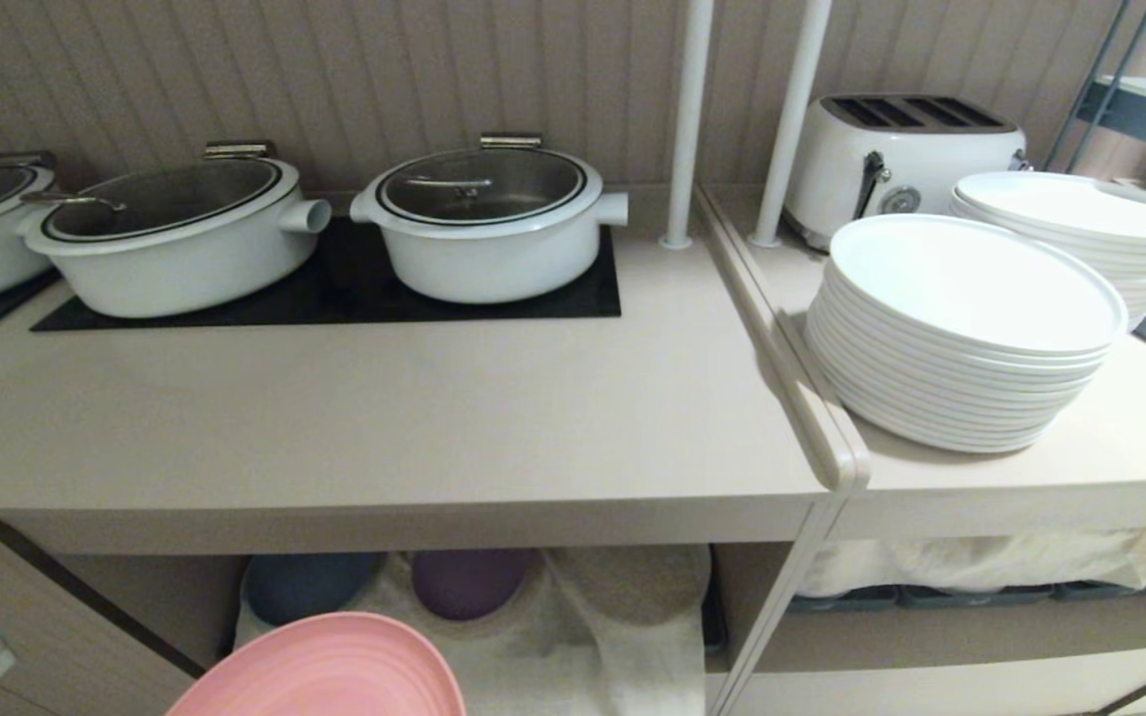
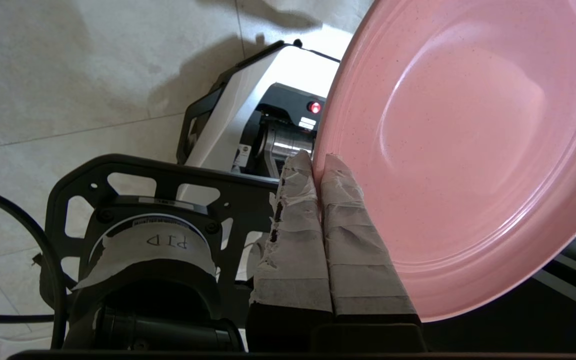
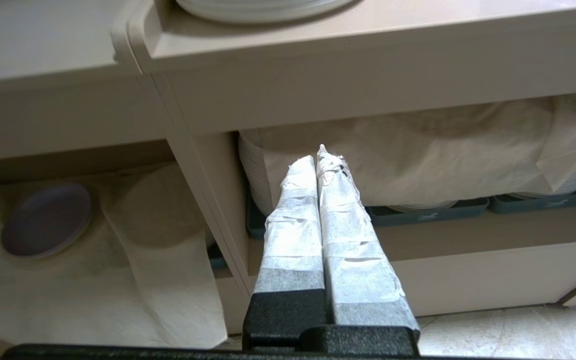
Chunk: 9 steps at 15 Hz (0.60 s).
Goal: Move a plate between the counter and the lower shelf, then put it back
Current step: Put the plate in the cupboard
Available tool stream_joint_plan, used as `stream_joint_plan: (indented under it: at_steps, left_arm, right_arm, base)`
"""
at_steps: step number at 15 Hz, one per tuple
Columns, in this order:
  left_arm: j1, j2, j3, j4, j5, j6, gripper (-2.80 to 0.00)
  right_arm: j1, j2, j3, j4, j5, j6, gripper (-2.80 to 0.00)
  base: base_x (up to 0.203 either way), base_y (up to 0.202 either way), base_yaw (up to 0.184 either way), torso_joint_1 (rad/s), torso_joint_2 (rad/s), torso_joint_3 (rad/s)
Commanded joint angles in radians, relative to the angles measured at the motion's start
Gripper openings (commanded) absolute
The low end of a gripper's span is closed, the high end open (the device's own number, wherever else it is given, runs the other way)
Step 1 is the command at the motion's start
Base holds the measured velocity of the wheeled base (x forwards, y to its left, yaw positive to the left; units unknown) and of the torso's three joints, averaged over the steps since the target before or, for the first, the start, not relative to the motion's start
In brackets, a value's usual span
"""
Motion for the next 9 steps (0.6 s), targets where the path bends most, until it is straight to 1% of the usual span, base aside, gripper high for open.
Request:
stream_joint_plan:
  at_steps: [1, 4, 9]
  left_arm:
    - [0.000, 0.003, 0.002, 0.004, -0.001, -0.003, -2.80]
    - [0.000, 0.003, 0.000, 0.004, -0.010, -0.003, -2.80]
    - [0.000, 0.003, 0.000, 0.004, -0.012, -0.003, -2.80]
  right_arm:
    - [0.000, 0.002, 0.000, 0.000, 0.000, 0.002, -2.80]
    - [0.000, 0.002, 0.000, 0.000, 0.000, 0.002, -2.80]
    - [0.000, 0.002, 0.000, 0.000, 0.000, 0.002, -2.80]
  base:
    - [0.000, 0.000, 0.000, -0.179, 0.37, 0.197]
    - [0.000, 0.000, 0.000, -0.192, 0.42, 0.220]
    - [0.000, 0.000, 0.000, -0.249, 0.54, 0.292]
